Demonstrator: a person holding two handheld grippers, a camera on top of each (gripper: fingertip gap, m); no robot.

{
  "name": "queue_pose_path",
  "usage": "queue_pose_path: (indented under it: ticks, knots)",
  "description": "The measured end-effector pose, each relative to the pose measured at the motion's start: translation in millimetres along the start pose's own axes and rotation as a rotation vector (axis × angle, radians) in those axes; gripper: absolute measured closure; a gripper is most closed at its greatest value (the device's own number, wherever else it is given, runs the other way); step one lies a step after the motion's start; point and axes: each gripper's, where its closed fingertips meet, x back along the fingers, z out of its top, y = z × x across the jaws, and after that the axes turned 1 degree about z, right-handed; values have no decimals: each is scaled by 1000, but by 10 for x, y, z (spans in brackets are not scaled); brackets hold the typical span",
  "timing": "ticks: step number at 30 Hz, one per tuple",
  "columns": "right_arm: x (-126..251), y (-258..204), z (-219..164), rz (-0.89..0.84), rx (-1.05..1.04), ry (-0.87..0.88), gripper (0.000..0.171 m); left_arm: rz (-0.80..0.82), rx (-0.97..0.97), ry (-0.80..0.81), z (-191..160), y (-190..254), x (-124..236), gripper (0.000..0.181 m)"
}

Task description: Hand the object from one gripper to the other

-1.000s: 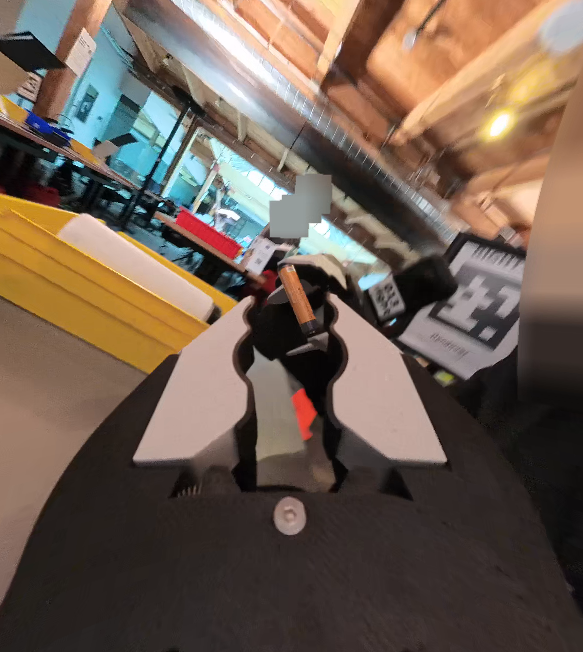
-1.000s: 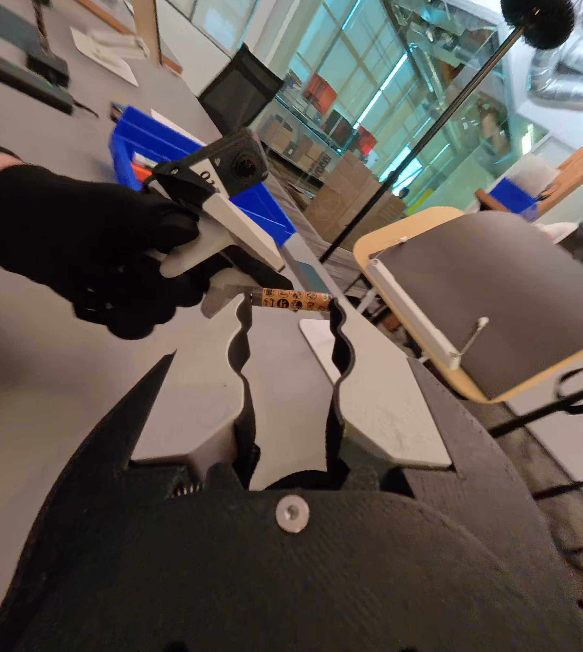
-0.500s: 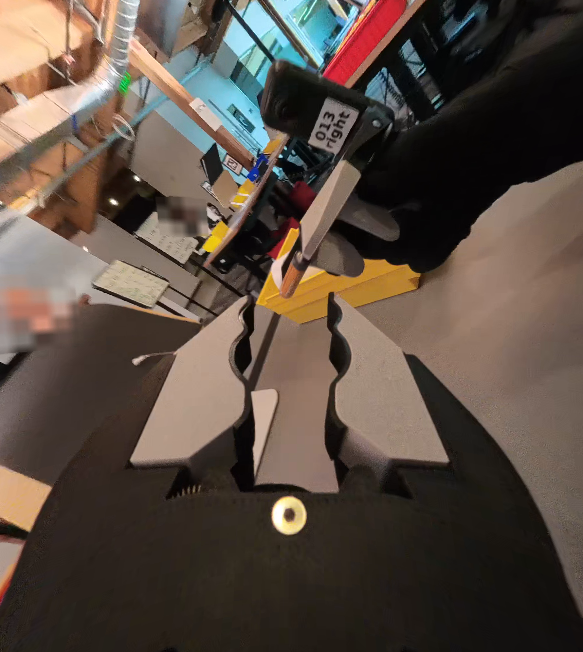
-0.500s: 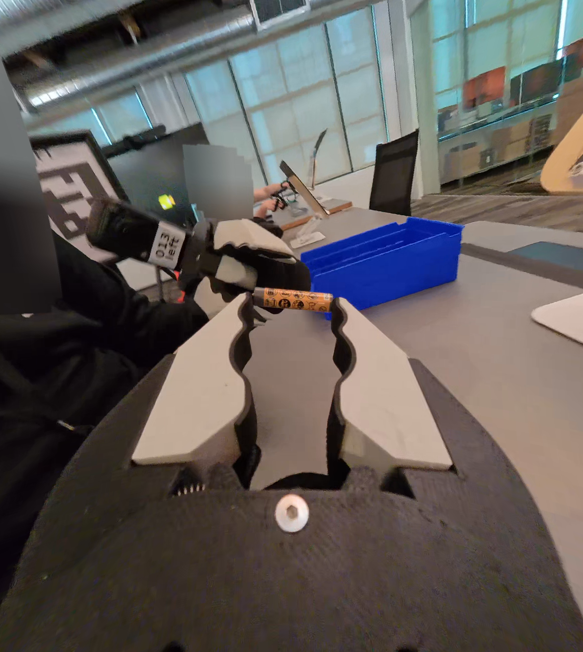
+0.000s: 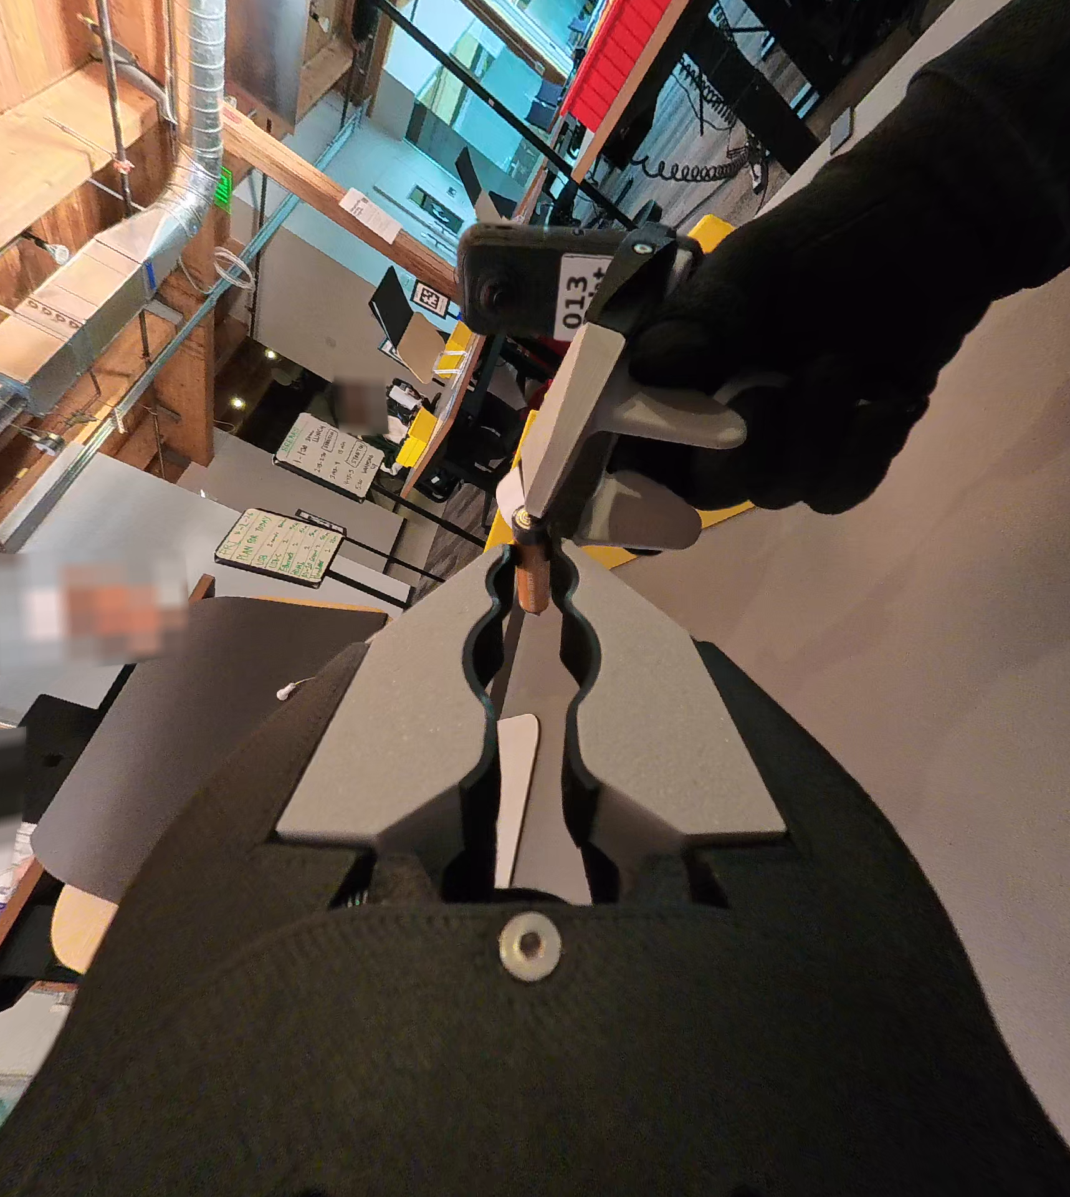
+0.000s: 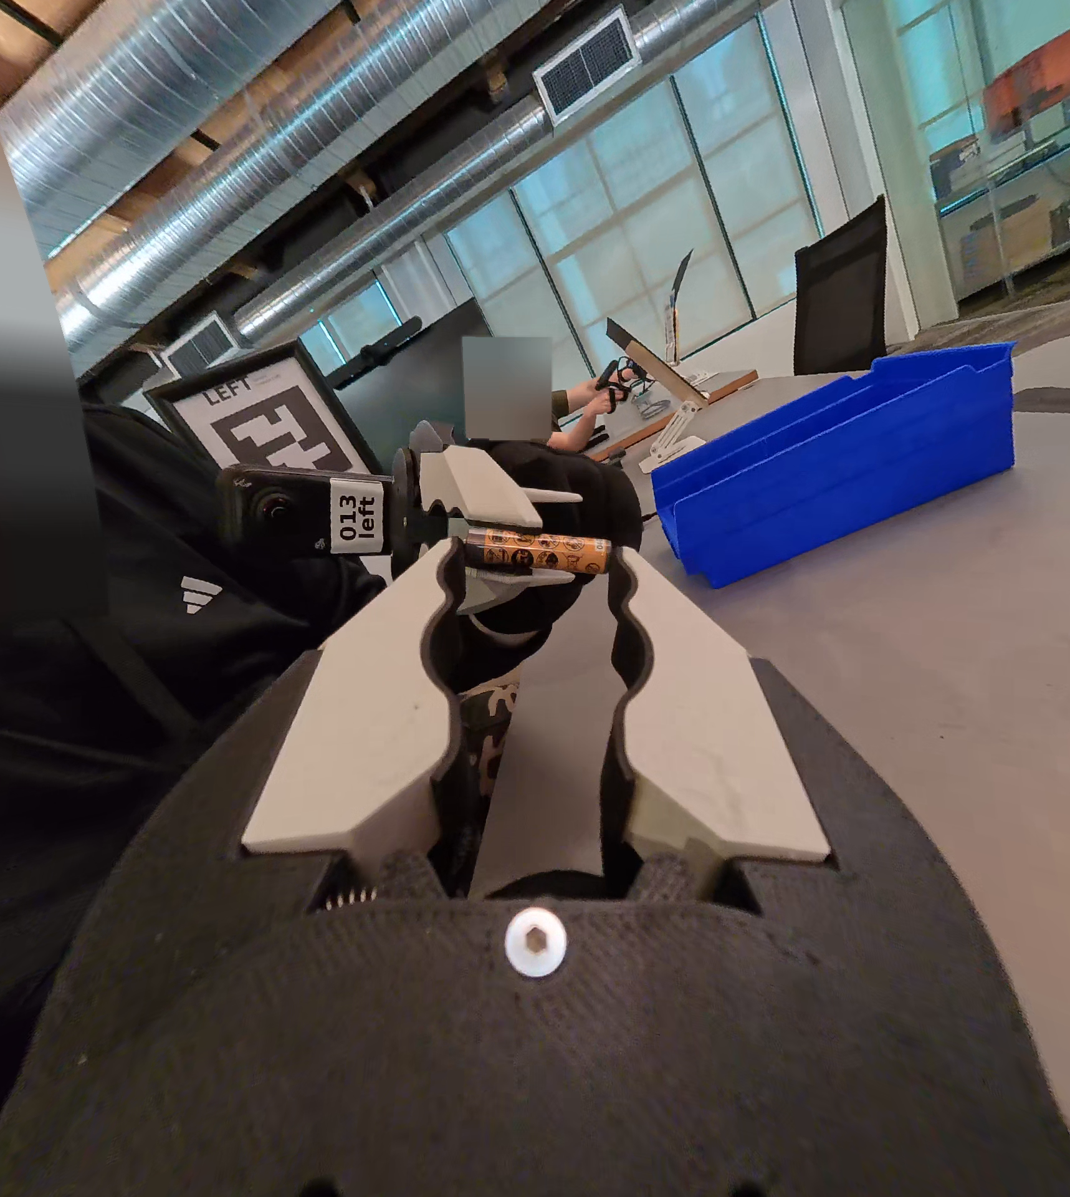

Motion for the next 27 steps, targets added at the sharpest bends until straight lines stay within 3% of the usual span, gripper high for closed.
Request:
queue_pose_path:
  ticks: [4,7,12,18,22,27]
  knots:
    - [-3,27,9,-16,3,18,128,-17,26,-10,-31,3,-3,174]
    - [25,48,55,-70,79,26,112,-60,132,-15,-84,-7,3,173]
    - [69,140,-13,-345,558,-191,109,-241,523,37,-90,-25,54,173]
    - [-1,55,42,-546,1144,-434,112,-481,975,83,-155,-63,103,173]
    - [-83,15,-69,-530,1321,-569,116,-660,1153,97,-138,36,161,173]
    - [-120,54,-228,-495,1433,-708,111,-750,1255,82,-218,82,185,173]
